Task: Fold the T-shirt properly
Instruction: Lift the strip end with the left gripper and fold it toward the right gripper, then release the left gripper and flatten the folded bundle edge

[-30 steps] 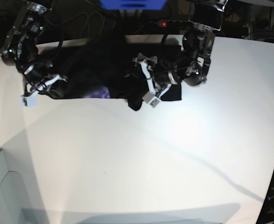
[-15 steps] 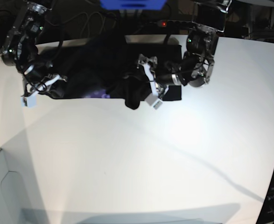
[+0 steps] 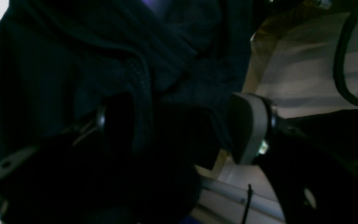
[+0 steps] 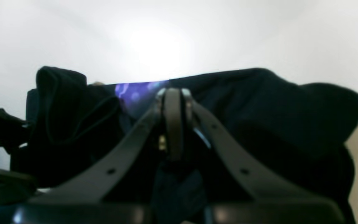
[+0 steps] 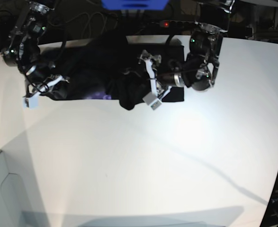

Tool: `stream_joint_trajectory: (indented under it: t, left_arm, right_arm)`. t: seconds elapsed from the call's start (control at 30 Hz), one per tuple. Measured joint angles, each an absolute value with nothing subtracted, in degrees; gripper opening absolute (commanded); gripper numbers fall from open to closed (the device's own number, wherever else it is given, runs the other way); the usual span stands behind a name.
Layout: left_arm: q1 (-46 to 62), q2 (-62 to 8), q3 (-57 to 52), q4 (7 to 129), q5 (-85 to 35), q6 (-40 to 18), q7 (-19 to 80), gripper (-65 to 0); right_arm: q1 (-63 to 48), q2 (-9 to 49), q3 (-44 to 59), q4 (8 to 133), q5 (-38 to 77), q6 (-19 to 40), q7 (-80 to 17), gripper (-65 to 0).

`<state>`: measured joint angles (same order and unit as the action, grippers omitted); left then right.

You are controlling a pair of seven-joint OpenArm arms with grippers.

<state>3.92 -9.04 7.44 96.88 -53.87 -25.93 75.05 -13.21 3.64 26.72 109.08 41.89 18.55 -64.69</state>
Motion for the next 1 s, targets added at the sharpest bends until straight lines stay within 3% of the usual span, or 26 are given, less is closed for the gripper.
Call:
stream_joint_trajectory:
  t: [0.73,1.0]
  left_arm:
    - [1.54,-9.08,7.11,92.47,-67.18,-26.39,74.81,-19.1]
    - [1.87,-11.57,-3.90,93.95,-67.16,-26.39,75.02,-19.2]
  right_arm:
    - [-13.23,3.64,26.83,109.06,41.87,18.55,-64.69,-65.0]
    - [-13.23,3.66,26.83,109.08,41.85,18.57,-64.71,-65.0]
